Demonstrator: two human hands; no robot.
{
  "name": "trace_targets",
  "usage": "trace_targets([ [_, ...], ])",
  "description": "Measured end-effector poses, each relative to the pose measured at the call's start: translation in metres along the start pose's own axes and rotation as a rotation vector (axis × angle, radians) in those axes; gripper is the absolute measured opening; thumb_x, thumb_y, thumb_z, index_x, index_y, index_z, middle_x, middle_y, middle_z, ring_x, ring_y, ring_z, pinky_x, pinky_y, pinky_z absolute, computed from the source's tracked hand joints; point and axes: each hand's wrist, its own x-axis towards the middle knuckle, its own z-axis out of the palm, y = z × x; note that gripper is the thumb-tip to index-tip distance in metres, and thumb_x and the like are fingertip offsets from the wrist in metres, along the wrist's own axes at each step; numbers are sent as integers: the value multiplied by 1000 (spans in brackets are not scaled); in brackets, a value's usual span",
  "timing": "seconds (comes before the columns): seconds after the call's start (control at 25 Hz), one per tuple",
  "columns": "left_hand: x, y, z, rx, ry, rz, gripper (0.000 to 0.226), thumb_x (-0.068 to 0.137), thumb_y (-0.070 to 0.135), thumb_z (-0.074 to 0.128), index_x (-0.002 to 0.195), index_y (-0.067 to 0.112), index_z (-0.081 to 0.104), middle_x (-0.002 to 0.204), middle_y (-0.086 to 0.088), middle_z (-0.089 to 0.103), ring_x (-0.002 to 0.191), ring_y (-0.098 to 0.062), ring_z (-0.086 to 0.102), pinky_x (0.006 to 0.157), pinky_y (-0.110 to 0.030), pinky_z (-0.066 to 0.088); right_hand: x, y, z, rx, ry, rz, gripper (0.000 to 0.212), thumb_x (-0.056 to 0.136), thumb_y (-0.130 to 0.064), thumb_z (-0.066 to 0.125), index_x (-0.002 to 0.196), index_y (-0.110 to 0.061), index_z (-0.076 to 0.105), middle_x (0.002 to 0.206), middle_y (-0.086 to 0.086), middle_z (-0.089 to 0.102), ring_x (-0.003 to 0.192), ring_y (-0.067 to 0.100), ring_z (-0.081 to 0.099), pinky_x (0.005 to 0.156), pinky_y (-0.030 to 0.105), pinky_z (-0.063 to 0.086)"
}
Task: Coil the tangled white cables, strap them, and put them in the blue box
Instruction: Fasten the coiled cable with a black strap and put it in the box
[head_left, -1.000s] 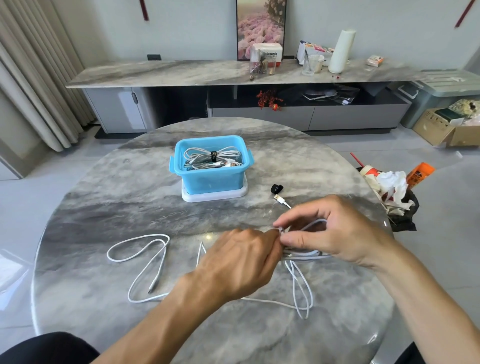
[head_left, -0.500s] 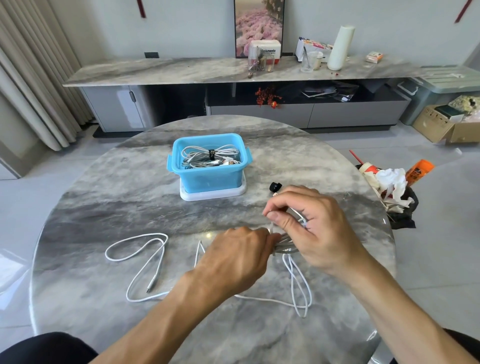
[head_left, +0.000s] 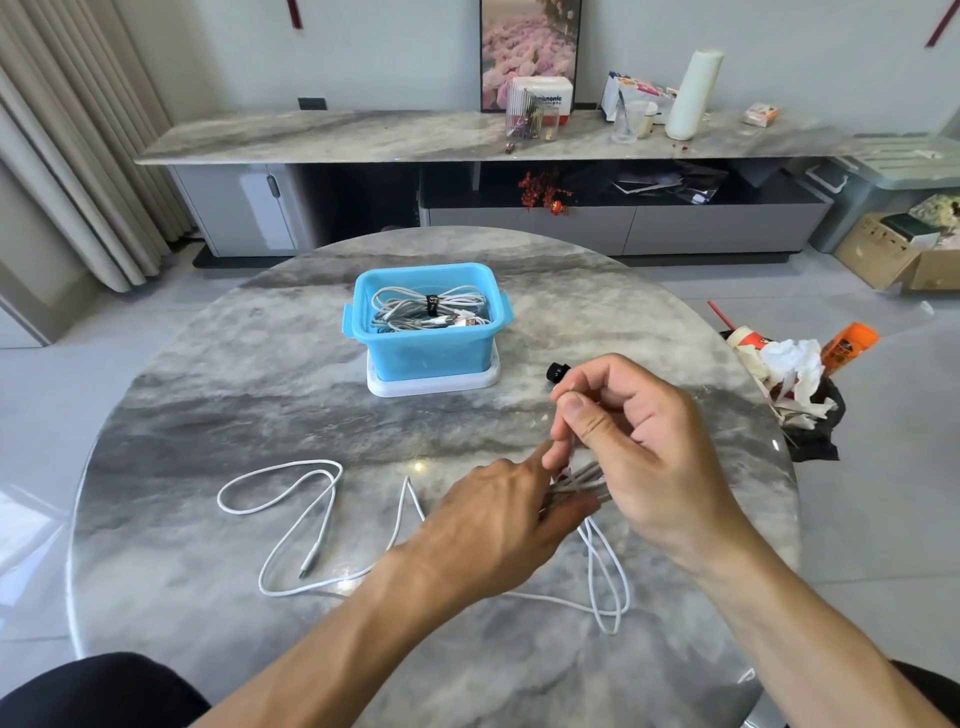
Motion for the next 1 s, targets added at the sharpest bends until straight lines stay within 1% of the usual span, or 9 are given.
trace_targets([
  [0.12,2,-3,4,-5,21,-16,32,95,56,42,103,24,43,64,6,46,58,-17,41,60,-37,39,-1,-10,-4,97,70,-24,10,97,-4,55,90,-8,60,68,8,61,56,23,66,48,29,50],
  [0.32,7,-7,9,-5,44,-122,28,94,44,37,88,18,45,74,-3,57,67,-28,53,63,-43,47,-9,-21,3,211,101,-38,10,97,0,53,89,-3,58,63,20,57,52,24,61,50,35,56],
  [0.4,12,-10,0,-141,78,-231,24,95,34,46,79,16,44,70,-2,57,63,-25,50,60,-37,43,-10,-20,6,228,98,-18,10,96,-1,53,88,-4,58,63,20,57,51,24,60,50,33,55],
  [0.48,16,-13,-12,-447,105,-378,27,93,25,53,71,11,47,56,0,52,51,-19,47,53,-33,39,-8,-11,8,255,109,109,15,98,1,52,86,-5,59,63,17,56,51,24,59,50,34,54],
  [0.56,15,-15,-20,-752,104,-485,24,92,21,59,74,5,56,49,-5,55,43,-20,51,49,-32,39,-6,-1,14,167,104,291,19,98,1,53,82,-8,59,65,12,55,49,20,58,49,34,54],
  [0.64,12,-14,-22,-874,78,-487,16,91,18,65,85,3,64,54,-12,62,50,-25,55,52,-34,37,-5,9,18,-43,78,392,20,97,-1,54,80,-10,59,66,8,57,45,13,58,47,33,55],
  [0.76,9,-10,-21,-1009,33,-486,9,89,8,66,97,4,66,67,-15,67,59,-28,61,61,-38,43,-3,12,16,-314,65,314,18,93,-10,58,77,-17,61,63,-3,62,47,11,60,48,35,56],
  [0.84,9,-10,-23,-1075,5,-501,12,87,3,66,100,2,65,71,-15,67,61,-28,63,64,-37,48,-2,9,11,-471,4,242,19,92,-17,62,73,-21,62,57,-11,61,46,7,57,48,29,49],
  [1.0,7,-6,-28,-1101,-54,-482,17,90,3,63,106,0,61,71,-15,65,59,-28,61,60,-36,50,-1,3,1,-498,-69,222,21,89,-19,66,68,-16,66,51,-11,59,42,2,46,45,15,33],
])
